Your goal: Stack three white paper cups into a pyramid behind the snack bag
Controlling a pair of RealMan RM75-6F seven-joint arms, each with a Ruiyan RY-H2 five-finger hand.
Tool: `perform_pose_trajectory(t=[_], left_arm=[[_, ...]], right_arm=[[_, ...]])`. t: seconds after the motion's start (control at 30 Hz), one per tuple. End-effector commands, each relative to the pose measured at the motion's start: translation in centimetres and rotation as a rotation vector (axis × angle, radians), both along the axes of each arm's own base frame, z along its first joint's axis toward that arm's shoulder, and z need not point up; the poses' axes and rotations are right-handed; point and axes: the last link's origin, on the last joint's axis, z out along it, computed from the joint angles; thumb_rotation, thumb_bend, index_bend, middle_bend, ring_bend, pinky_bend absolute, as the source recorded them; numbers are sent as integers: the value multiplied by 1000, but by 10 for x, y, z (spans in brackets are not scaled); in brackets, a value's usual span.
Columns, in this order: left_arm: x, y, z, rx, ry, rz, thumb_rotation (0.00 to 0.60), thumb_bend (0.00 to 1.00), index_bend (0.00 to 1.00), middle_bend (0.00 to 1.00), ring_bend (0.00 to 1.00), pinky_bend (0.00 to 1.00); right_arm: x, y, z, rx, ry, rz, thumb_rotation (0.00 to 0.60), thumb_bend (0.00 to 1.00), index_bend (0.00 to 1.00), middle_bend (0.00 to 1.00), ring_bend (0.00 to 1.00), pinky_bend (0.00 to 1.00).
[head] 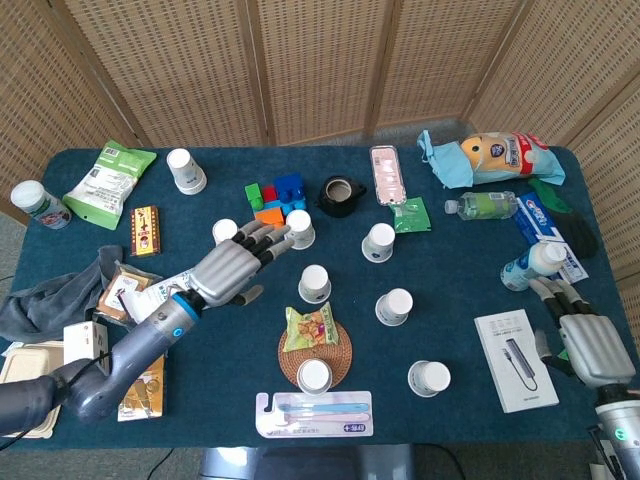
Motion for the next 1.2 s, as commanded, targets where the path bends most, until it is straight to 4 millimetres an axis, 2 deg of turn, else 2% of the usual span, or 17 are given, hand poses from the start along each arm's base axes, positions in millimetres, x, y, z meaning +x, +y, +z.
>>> perform_pose_trajectory(t=[0.03, 0.33, 0.53, 0.7, 0.87, 1.2], left_arm=[[-34, -25, 38, 42, 24, 113, 600, 428, 0, 0, 0, 45], [-90, -70, 79, 105, -1, 242, 600, 427, 0, 0, 0, 48], [-116, -85, 93, 131, -11, 332, 600, 428, 0, 0, 0, 49], [-123, -91, 105, 168, -31, 351, 600, 428, 0, 0, 0, 54], [-124, -96, 115, 187, -37, 350, 600, 428, 0, 0, 0, 55], [-128, -97, 116, 187, -46, 355, 600, 427, 0, 0, 0, 66]], right_arm=[[15, -16, -7, 61, 2, 46, 529, 625, 3, 69, 0, 270], [35, -34, -36, 169, 46, 102, 521, 591, 0, 2, 0, 270], [50, -43, -58, 245, 90, 143, 514, 583, 0, 0, 0, 268], [58, -51, -72, 302, 137, 150, 505, 556, 0, 0, 0, 156], [66, -59, -83, 348, 169, 148, 497, 527, 0, 0, 0, 153], [80, -76, -103, 384, 207, 150, 494, 526, 0, 0, 0, 152]])
